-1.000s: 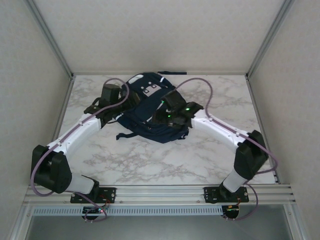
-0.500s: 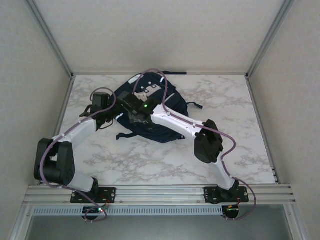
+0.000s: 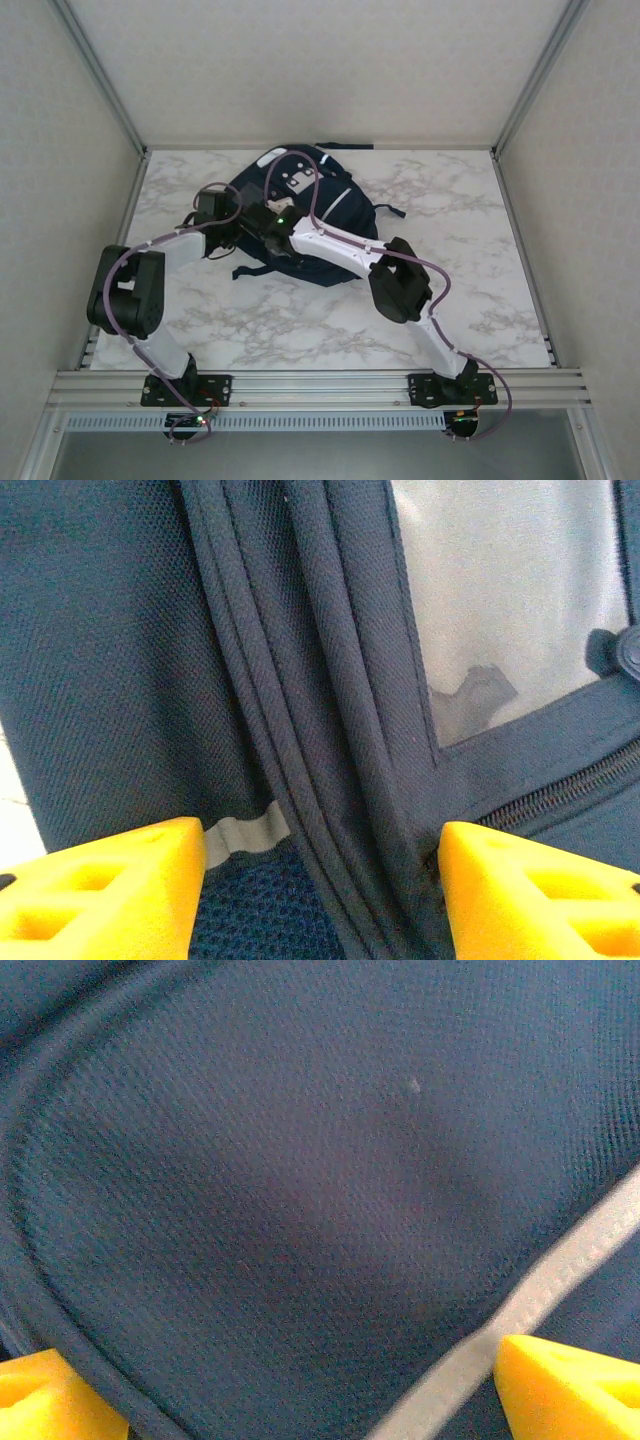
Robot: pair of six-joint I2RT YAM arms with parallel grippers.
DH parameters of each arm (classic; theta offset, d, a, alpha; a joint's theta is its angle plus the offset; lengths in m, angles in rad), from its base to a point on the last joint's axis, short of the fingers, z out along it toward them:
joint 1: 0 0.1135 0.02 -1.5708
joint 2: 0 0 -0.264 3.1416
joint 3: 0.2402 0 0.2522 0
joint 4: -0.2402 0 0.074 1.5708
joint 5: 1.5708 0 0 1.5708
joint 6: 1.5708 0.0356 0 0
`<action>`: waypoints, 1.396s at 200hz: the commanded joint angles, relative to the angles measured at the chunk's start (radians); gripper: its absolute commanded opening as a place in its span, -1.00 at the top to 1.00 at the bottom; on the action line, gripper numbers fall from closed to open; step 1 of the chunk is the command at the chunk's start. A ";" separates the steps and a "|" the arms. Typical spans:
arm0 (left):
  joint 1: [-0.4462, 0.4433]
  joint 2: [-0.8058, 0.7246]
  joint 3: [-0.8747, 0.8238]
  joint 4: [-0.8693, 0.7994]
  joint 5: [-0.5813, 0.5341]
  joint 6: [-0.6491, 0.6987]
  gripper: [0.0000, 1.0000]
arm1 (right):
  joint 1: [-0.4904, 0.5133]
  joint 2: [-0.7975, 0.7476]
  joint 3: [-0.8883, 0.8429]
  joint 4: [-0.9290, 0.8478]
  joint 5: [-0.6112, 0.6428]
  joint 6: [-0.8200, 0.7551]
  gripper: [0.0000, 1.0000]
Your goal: Pack the student bag
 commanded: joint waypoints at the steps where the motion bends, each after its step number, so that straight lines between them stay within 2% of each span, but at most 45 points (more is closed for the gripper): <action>1: 0.005 0.052 0.033 0.005 -0.024 -0.003 -0.23 | 0.001 -0.152 -0.154 -0.124 0.097 0.030 -0.81; 21: 0.007 0.079 0.059 -0.004 -0.022 0.003 -0.22 | -0.007 -0.263 -0.275 -0.133 0.104 0.043 -0.82; 47: 0.008 0.079 0.075 -0.014 -0.015 0.002 -0.22 | -0.016 -0.349 -0.336 -0.131 0.066 0.037 -0.82; 74: 0.005 0.035 0.068 -0.039 -0.007 0.005 -0.25 | -0.018 -0.385 -0.340 -0.037 -0.102 0.000 -0.82; 98: 0.004 -0.046 0.041 -0.079 -0.025 0.019 -0.38 | -0.025 -0.400 -0.356 0.064 -0.238 -0.004 -0.79; 137: -0.001 -0.195 -0.023 -0.126 -0.036 0.017 -0.49 | -0.055 -0.400 -0.447 0.218 -0.397 0.113 -0.63; 183: -0.043 -0.315 -0.085 -0.137 -0.038 -0.033 -0.51 | -0.111 -0.422 -0.594 0.419 -0.341 0.333 -0.15; 213: -0.088 -0.348 -0.095 -0.153 -0.050 -0.050 -0.52 | -0.120 -0.434 -0.620 0.520 -0.367 0.363 0.03; 249: -0.118 -0.354 -0.094 -0.158 -0.050 -0.061 -0.52 | -0.122 -0.488 -0.661 0.540 -0.332 0.361 0.05; 279: -0.148 -0.356 -0.082 -0.153 -0.045 -0.069 -0.53 | -0.122 -0.527 -0.721 0.620 -0.308 0.373 -0.09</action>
